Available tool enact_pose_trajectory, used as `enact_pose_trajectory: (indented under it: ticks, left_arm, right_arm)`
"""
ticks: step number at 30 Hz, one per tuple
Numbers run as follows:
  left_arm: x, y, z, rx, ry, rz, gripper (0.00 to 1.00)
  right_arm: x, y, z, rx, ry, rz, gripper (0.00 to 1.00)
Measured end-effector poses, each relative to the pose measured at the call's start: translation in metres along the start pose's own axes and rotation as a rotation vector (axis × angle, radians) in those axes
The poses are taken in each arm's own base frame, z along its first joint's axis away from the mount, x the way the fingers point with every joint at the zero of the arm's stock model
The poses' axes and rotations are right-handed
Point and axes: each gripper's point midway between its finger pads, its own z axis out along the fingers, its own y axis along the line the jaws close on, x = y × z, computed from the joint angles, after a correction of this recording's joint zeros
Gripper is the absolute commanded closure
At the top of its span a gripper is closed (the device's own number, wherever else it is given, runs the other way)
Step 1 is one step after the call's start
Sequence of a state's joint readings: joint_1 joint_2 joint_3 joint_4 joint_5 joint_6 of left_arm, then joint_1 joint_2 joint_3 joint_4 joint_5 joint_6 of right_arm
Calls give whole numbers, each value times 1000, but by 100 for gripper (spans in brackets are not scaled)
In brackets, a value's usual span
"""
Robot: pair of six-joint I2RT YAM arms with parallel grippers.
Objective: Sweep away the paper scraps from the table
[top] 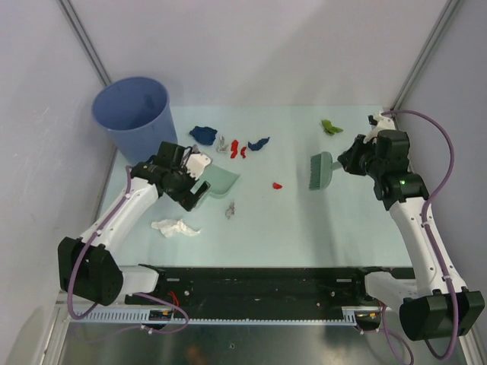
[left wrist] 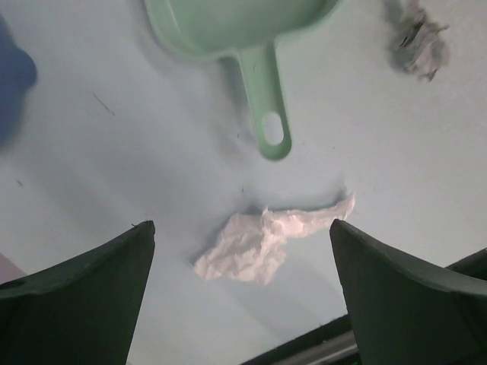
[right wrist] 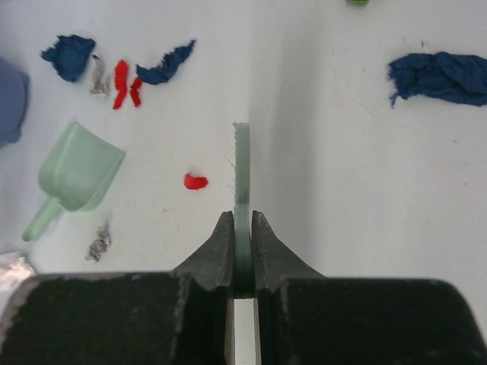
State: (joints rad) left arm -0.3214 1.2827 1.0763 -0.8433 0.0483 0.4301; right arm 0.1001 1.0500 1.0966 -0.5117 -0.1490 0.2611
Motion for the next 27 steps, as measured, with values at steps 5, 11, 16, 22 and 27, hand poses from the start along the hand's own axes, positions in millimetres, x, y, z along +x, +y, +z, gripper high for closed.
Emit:
enact_pose_trajectory:
  ticks: [5, 11, 16, 22, 27]
  left_arm:
    - [19, 4, 7, 12, 42, -54, 0]
    - [25, 14, 11, 16, 45, -109, 0]
    - [38, 22, 29, 23, 95, -152, 0]
    - [38, 16, 43, 78, 106, -170, 0]
    - [29, 1, 59, 182, 105, -213, 2]
  right_arm:
    - [11, -10, 0, 46, 45, -24, 100]
    - [16, -16, 1, 67, 66, -41, 100]
    - [16, -18, 1, 78, 64, -46, 100]
    - [16, -20, 1, 91, 65, -47, 100]
    - [18, -22, 0, 101, 71, -46, 100]
